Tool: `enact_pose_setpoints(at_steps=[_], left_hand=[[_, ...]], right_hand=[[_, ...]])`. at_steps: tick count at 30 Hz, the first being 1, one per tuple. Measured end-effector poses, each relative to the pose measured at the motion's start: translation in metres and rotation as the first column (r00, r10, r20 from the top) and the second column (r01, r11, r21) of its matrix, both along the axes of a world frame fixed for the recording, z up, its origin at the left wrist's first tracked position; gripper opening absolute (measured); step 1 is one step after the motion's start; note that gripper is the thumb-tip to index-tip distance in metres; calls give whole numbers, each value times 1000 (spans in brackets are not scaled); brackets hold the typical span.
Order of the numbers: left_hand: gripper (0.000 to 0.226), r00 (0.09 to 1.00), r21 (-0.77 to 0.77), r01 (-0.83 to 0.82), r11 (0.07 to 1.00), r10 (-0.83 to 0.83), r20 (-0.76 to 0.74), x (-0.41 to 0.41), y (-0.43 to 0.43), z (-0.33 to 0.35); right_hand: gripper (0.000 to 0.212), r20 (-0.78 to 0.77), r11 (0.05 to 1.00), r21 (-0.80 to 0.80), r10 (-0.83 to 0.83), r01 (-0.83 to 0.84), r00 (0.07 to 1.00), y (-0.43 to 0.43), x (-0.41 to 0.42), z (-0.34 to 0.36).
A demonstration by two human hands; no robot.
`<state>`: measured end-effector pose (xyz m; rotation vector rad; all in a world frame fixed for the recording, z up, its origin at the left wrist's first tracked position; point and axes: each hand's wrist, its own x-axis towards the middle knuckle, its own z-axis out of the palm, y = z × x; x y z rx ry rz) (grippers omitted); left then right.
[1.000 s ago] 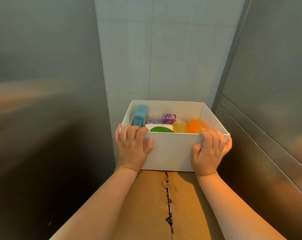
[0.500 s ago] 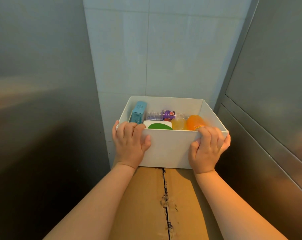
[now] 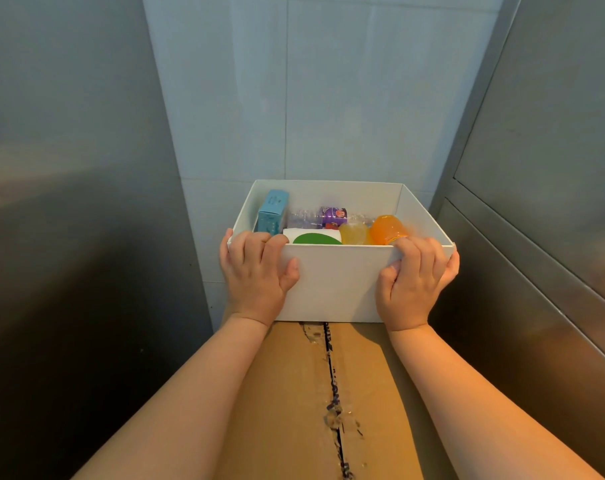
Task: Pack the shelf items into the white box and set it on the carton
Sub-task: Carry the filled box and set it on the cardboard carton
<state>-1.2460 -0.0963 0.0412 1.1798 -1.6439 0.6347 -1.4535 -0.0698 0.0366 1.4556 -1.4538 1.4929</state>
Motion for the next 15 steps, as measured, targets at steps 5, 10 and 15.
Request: enact_pose_setpoints(at_steps=[5, 10, 15], left_hand=[[22, 1000, -6, 8, 1000, -8, 2, 0, -5, -2], [22, 1000, -8, 11, 1000, -11, 4, 0, -7, -2], [21, 1000, 27, 13, 1000, -13, 13, 1, -1, 1]], right_hand=[[21, 2, 1000, 0, 1, -1, 1000, -4, 0, -2], [22, 5, 1000, 7, 4, -4, 1000, -6, 0, -3], [24, -19, 996, 83, 28, -26, 999, 0, -1, -1]])
